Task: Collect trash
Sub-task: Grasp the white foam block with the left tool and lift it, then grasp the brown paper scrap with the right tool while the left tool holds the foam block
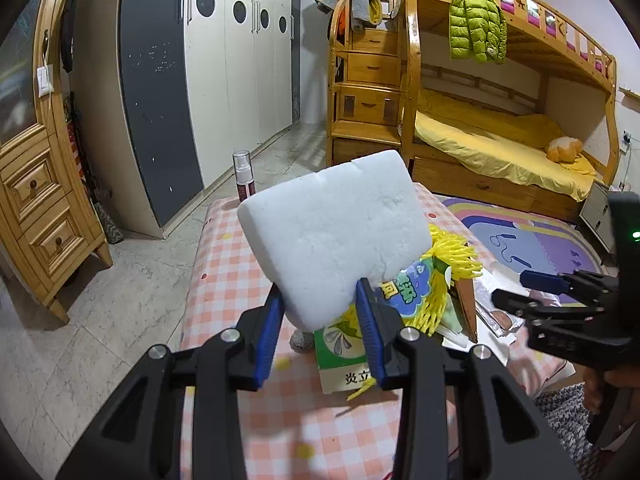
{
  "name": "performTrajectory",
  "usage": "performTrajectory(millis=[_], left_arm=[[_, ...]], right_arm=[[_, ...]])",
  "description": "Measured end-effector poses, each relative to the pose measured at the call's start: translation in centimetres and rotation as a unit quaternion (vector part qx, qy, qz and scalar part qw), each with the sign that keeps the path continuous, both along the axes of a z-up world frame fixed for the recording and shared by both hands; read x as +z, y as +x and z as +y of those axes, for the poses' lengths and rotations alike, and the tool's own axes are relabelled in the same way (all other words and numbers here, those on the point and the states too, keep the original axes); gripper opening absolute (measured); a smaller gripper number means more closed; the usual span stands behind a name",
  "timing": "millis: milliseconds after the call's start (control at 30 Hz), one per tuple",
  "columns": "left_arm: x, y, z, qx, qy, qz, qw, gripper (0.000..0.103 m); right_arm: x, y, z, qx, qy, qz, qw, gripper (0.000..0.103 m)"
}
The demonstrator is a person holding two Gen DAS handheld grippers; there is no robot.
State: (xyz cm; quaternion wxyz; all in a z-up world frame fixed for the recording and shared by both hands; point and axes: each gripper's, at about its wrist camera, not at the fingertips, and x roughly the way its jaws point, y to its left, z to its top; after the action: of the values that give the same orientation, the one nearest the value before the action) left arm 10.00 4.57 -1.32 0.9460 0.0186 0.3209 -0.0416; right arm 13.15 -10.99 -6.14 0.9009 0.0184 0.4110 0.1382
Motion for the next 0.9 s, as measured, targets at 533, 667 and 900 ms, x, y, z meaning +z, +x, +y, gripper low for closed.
performTrajectory(millis=[533,667,900], left_arm=[[-2.5,2.1,-1.6,-0.025,0.018,0.015,0.9994,0.035],[-2.7,2.0,-1.5,-0.022,0.019,0.019,0.9994,0.035],[-0.8,0.7,-2.1,-0.027,0.028,0.002,0.9992,0.035]], right_arm=[[-4.4,4.9,-0.3,-0.018,0.052,0.073,0.996,0.065],[-4.9,5.0,-0.4,-0.012,0.081,0.089,0.993,0.050],[-1.3,3.1,-1.2,-0.021,0.060,0.043,0.997,0.005]])
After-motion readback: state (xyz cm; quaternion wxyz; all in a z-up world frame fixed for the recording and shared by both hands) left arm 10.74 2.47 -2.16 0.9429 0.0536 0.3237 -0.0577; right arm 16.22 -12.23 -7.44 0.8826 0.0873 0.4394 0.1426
